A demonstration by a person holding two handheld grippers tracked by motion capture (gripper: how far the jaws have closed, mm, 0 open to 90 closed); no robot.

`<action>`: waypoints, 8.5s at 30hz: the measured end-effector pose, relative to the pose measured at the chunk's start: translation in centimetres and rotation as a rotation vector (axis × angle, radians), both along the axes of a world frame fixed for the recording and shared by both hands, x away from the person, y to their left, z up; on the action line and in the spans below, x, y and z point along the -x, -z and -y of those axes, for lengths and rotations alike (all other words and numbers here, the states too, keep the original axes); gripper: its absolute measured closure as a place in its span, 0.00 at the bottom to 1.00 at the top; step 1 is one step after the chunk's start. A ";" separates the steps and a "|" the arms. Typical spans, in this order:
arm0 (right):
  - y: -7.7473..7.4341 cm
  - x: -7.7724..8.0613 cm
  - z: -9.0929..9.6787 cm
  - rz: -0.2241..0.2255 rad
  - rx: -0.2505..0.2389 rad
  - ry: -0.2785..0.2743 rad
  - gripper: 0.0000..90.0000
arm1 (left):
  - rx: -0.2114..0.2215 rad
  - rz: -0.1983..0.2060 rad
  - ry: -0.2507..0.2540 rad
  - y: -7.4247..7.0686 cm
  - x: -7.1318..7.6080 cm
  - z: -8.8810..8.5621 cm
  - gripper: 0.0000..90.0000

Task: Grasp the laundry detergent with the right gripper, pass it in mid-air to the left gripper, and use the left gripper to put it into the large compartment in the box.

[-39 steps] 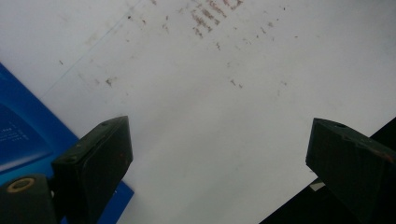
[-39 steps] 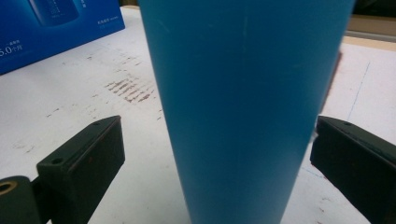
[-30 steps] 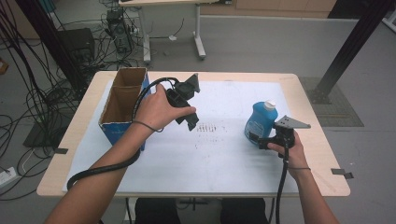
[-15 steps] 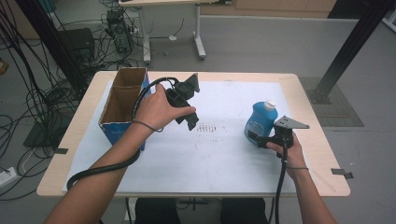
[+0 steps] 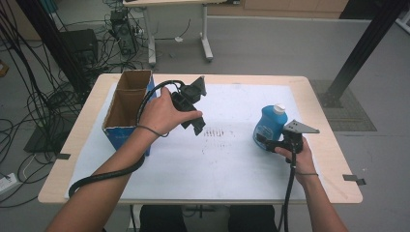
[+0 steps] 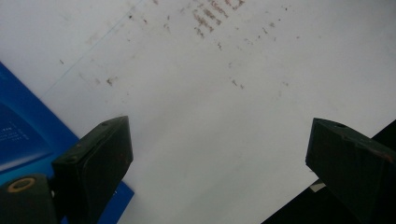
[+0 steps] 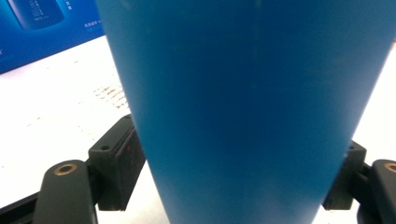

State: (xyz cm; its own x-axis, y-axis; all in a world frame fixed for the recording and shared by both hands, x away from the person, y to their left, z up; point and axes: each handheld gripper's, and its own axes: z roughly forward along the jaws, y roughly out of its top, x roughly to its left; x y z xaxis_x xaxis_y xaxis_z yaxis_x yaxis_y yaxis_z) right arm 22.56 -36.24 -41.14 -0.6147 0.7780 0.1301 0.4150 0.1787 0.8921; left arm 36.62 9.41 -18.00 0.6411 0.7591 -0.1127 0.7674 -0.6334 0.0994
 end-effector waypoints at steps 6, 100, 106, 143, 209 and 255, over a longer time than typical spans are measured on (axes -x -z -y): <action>0.0 0.0 -0.1 0.009 0.009 0.002 0.32 | 0.004 0.002 -0.004 0.0 0.1 -0.1 0.09; 0.9 1.2 -0.4 0.060 0.011 0.045 0.46 | 0.008 -0.003 -0.015 0.2 0.2 -0.4 0.09; 0.9 1.2 -0.5 0.061 0.010 0.047 0.46 | 0.009 0.000 -0.016 0.2 0.2 -0.3 0.09; 1.2 1.4 -0.5 0.072 0.008 0.051 0.46 | 0.007 0.006 -0.014 0.0 0.4 -0.3 0.08; -2.7 -0.3 1.0 0.023 -0.109 -0.210 0.47 | 0.085 0.035 0.147 -2.2 2.7 -1.5 0.08; -5.5 -4.1 -3.5 -0.006 -0.081 -0.649 0.47 | 0.219 0.048 0.573 -5.7 3.7 -1.6 0.09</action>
State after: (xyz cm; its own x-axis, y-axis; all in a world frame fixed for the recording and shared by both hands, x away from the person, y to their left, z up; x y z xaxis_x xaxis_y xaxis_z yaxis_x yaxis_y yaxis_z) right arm 26.64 -32.72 -35.65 -0.9552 0.2367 0.1775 0.2503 0.3271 0.9112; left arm 32.95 11.03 -12.31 0.9485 0.2550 -0.1880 0.3026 -0.9048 0.2995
